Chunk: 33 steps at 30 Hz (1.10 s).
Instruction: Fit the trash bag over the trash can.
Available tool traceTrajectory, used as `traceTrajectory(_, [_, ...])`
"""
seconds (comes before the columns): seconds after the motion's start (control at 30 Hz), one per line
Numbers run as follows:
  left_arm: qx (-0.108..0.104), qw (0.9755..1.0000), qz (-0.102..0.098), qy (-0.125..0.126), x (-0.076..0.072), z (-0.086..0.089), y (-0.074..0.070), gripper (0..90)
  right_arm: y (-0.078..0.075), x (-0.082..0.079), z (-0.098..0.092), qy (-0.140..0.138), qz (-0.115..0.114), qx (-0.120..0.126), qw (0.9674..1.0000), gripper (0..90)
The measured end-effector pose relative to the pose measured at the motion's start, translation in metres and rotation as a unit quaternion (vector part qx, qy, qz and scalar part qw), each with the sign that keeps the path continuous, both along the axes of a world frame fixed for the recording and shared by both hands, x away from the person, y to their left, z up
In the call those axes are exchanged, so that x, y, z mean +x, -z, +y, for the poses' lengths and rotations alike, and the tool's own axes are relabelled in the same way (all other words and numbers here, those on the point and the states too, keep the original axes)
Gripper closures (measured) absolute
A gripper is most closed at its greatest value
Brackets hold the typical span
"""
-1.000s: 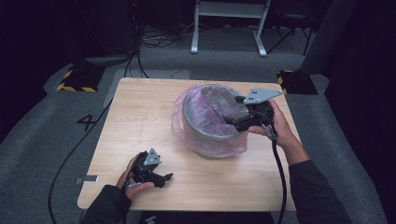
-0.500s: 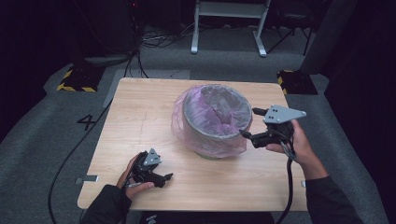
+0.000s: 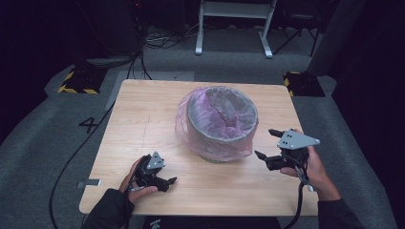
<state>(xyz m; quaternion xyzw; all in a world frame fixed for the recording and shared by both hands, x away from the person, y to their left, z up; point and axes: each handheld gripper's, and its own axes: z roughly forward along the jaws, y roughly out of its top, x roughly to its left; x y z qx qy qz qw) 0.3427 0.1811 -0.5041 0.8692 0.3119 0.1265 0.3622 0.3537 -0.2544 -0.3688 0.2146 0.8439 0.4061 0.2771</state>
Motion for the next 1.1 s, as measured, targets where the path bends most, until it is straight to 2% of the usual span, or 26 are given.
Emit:
traceTrajectory(0.1, [0.0,1.0,0.0,0.001,0.0,0.0,0.0,12.2,0.019,-0.003,-0.004,0.01,0.009,-0.019,0.9997,15.8])
traceTrajectory(0.17, [0.0,1.0,0.0,0.002,0.0,0.0,0.0,12.2,0.032,-0.003,-0.007,0.01,0.022,-0.029,0.9993,15.9])
traceTrajectory(0.27, [0.0,1.0,0.0,0.002,0.0,0.0,0.0,12.2,0.045,-0.002,-0.011,0.017,0.035,-0.035,0.9986,15.9])
traceTrajectory(0.4, [0.0,1.0,-0.001,0.002,0.0,0.0,0.0,12.2,0.067,0.0,-0.018,0.037,0.05,-0.058,0.9964,15.9])
traceTrajectory(0.63, [0.0,1.0,0.0,0.002,0.0,0.0,0.0,12.2,0.102,-0.003,-0.039,0.058,0.095,-0.056,0.9922,16.0])
traceTrajectory(0.87, [0.0,1.0,0.0,0.002,0.0,0.0,0.0,12.2,0.126,-0.008,-0.061,0.085,0.138,-0.023,0.9865,15.8])
traceTrajectory(0.97, [0.0,1.0,0.0,0.004,0.0,0.0,0.0,12.2,0.133,-0.01,-0.073,0.097,0.159,0.026,0.9821,15.2])
traceTrajectory(1.03, [0.001,1.0,0.0,0.005,0.0,0.0,0.0,12.3,0.135,-0.012,-0.08,0.112,0.163,0.041,0.9793,15.2])
traceTrajectory(1.1, [0.0,1.0,0.0,0.006,0.0,0.0,0.0,12.2,0.135,-0.015,-0.083,0.123,0.161,0.042,0.9782,15.2])
